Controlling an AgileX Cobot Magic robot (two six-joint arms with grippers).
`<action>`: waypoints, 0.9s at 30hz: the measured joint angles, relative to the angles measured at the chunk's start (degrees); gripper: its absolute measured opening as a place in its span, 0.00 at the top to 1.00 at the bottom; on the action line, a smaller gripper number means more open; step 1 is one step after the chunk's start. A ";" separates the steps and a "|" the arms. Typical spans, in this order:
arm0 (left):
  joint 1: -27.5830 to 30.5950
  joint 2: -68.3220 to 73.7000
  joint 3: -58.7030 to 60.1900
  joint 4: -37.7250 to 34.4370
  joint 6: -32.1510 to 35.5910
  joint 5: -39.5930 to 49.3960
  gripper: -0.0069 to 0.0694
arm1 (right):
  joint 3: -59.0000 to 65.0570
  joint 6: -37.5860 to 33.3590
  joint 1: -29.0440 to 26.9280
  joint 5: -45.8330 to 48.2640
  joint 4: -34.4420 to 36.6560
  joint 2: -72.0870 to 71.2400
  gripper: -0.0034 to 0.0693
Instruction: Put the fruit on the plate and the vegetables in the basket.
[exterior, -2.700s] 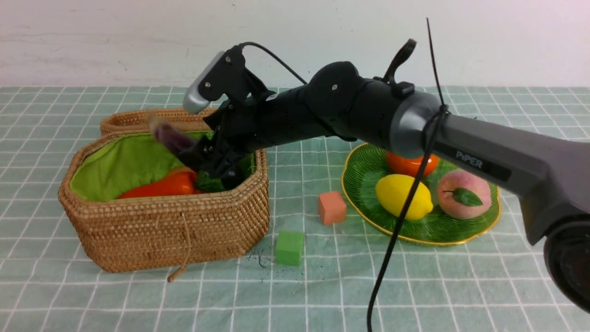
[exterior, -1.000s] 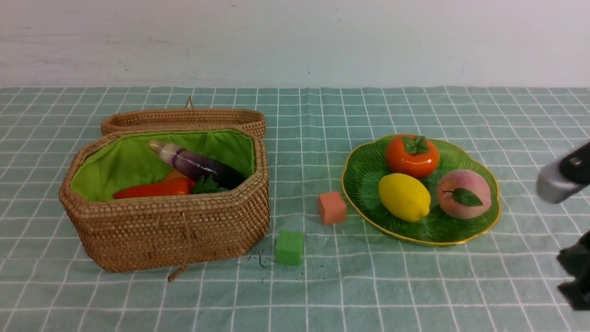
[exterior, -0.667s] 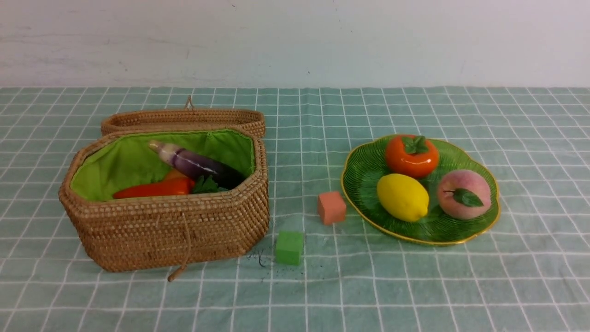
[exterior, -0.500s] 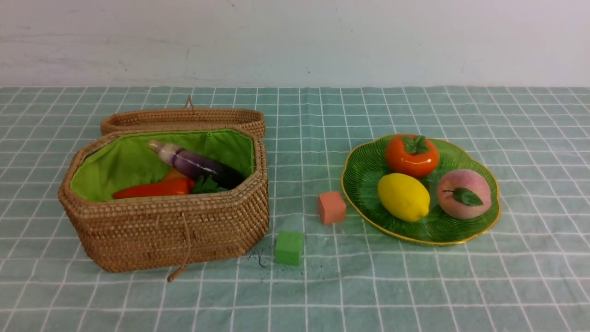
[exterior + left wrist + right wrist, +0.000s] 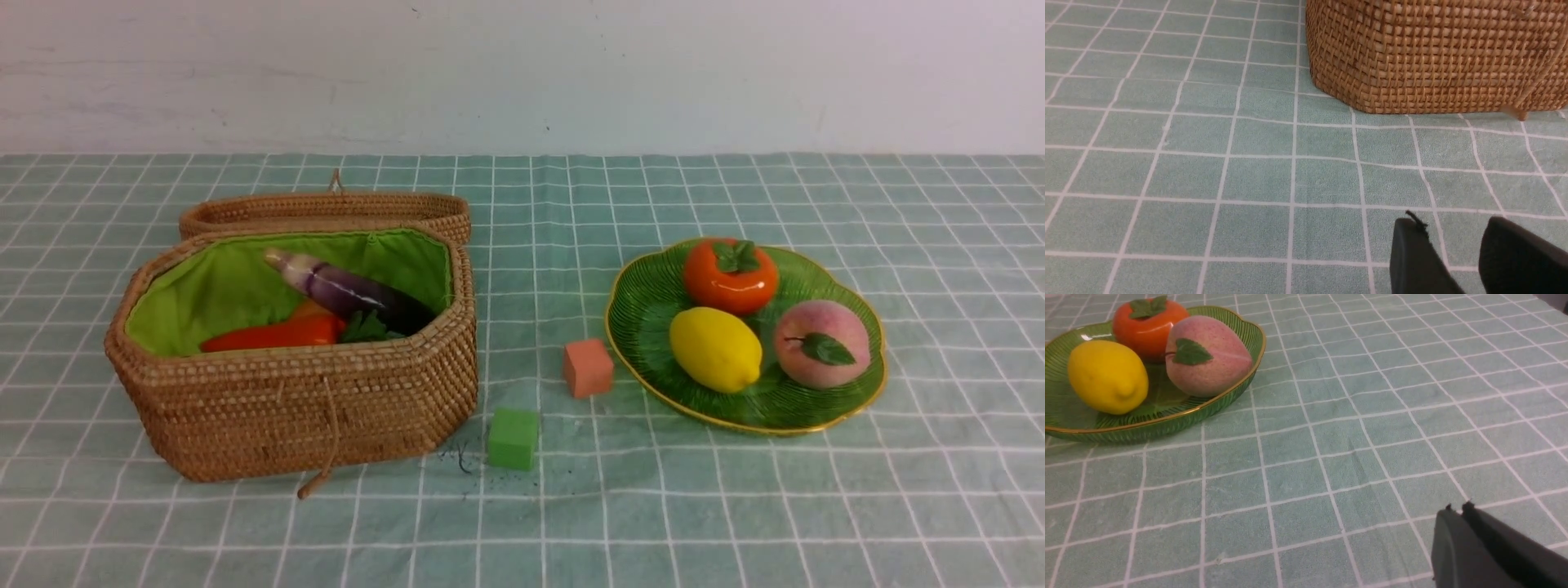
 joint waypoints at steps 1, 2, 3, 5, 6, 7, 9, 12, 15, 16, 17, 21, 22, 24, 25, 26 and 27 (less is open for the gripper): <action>0.00 0.00 0.00 0.00 0.00 0.00 0.60 | 0.00 0.00 0.00 0.00 0.00 0.00 0.92; 0.00 0.00 0.00 0.00 0.00 0.00 0.60 | 0.00 0.00 0.00 0.00 0.00 0.00 0.92; 0.00 0.00 0.00 0.00 0.00 0.00 0.60 | 0.00 0.00 0.00 0.00 0.00 0.00 0.92; 0.00 0.00 0.00 0.00 0.00 0.00 0.60 | 0.00 0.00 0.00 0.00 0.07 0.00 0.92; 0.00 0.00 0.00 0.00 0.00 0.00 0.60 | 0.00 0.00 0.00 0.00 0.14 0.00 0.92; 0.00 0.00 0.00 0.00 0.00 0.00 0.60 | 0.00 0.00 0.00 0.00 0.19 0.00 0.92; 0.00 0.00 0.00 0.00 0.00 0.00 0.60 | 0.00 0.24 0.00 0.00 0.17 0.00 0.92; 0.00 0.00 0.00 0.00 0.00 0.00 0.60 | 0.00 0.41 0.00 0.00 0.17 0.00 0.92; 0.00 0.00 0.00 0.00 0.00 0.00 0.60 | 0.00 0.41 0.00 0.00 0.17 0.00 0.92; 0.00 0.00 0.00 0.00 0.00 0.00 0.60 | 0.00 0.41 0.00 0.00 0.17 0.00 0.92; 0.00 0.00 0.00 0.00 0.00 0.00 0.60 | 0.00 0.41 0.00 0.00 0.17 0.00 0.91; 0.00 0.00 0.00 0.00 0.00 0.00 0.60 | 0.00 0.41 0.00 0.00 0.17 0.00 0.91; 0.00 0.00 0.00 0.00 0.00 0.00 0.60 | 0.00 0.41 0.00 0.00 0.17 0.00 0.91; -0.87 0.00 0.00 0.00 0.00 0.00 0.60 | 0.00 0.41 0.00 0.00 0.17 0.00 0.90; -1.29 0.00 0.00 0.00 0.00 0.00 0.60 | 0.00 0.41 0.00 0.00 0.17 0.00 0.90; -1.45 0.00 0.00 0.00 0.00 0.00 0.60 | 0.00 0.41 0.00 0.00 0.17 0.00 0.90; -3.14 0.00 0.00 0.00 0.00 0.00 0.60 | 0.00 0.41 0.00 0.00 0.17 0.00 0.90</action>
